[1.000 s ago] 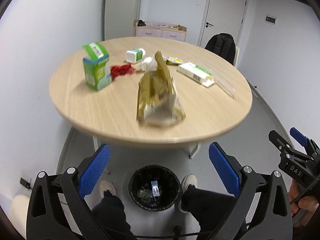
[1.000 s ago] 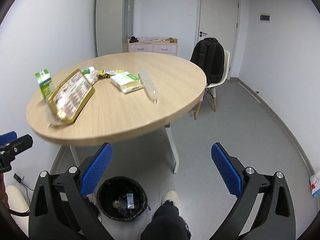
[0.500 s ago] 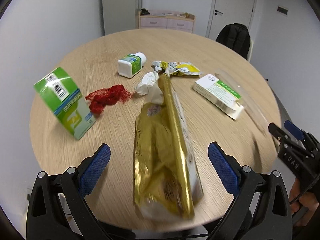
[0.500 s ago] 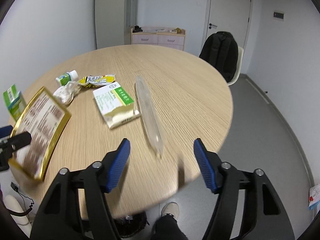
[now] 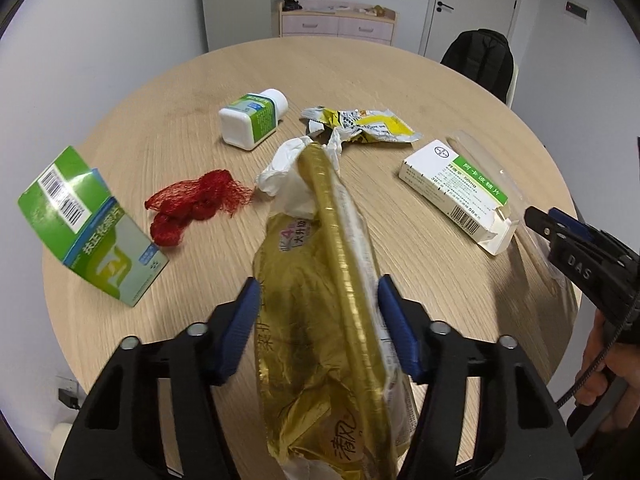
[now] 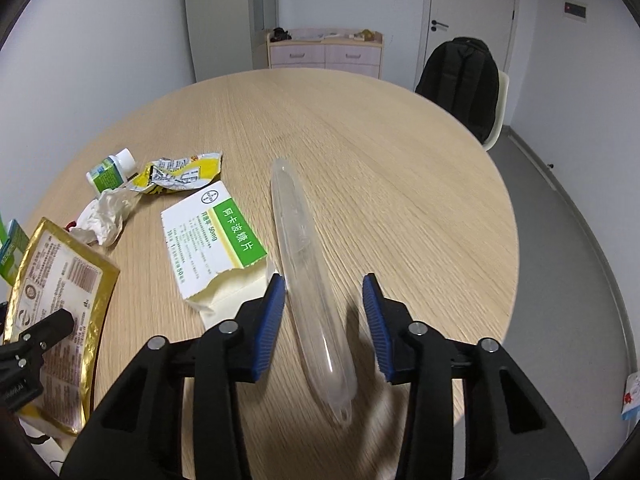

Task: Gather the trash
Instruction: 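Grasp the gold snack pouch with the left tool while the right tool grasps the clear tube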

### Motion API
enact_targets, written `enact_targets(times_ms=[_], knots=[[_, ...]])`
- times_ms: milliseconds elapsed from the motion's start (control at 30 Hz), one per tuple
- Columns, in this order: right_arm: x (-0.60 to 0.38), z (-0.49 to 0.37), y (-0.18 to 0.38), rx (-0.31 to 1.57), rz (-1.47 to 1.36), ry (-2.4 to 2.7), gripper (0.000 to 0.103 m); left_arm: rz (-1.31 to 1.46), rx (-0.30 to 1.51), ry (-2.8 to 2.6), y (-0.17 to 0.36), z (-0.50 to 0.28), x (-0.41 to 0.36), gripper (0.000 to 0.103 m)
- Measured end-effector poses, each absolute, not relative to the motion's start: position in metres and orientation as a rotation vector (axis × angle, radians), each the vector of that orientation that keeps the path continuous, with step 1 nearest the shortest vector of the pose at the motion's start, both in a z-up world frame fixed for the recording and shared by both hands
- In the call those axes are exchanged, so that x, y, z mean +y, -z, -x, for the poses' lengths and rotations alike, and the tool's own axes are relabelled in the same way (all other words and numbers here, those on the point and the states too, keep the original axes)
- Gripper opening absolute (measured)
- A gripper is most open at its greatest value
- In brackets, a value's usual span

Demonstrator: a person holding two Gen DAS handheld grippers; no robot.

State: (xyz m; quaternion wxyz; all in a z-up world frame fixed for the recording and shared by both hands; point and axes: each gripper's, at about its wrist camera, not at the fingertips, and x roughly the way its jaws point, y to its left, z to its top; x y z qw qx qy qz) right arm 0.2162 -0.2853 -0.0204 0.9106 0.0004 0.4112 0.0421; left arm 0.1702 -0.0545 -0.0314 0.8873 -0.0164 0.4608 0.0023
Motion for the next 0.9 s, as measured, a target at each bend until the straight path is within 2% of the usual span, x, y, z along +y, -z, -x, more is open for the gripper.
enact_targets(times_ms=[133,200,367,467,633,900], knots=[[-0.282,-0.227,0.026,0.872,-0.001,-0.100,0.029,0.033,0.971,0.012,0.034,-0.173,-0.059,0.038],[-0.281,-0.230,0.027,0.874,0.000,-0.105,0.028,0.027,0.975,0.018,0.035,-0.173,-0.061,0.037],[-0.279,-0.236,0.027,0.879,0.001,-0.103,0.026,0.030,0.978,0.036,0.036,-0.174,-0.064,0.019],[-0.280,-0.235,0.027,0.878,-0.003,-0.100,0.025,0.031,0.972,0.035,0.036,-0.175,-0.062,0.011],[-0.279,-0.234,0.028,0.876,-0.013,-0.098,0.025,0.036,0.958,0.031,0.034,-0.173,-0.060,0.005],[-0.282,-0.224,0.022,0.853,-0.019,-0.090,0.024,0.052,0.923,0.040,0.028,-0.165,-0.057,0.004]])
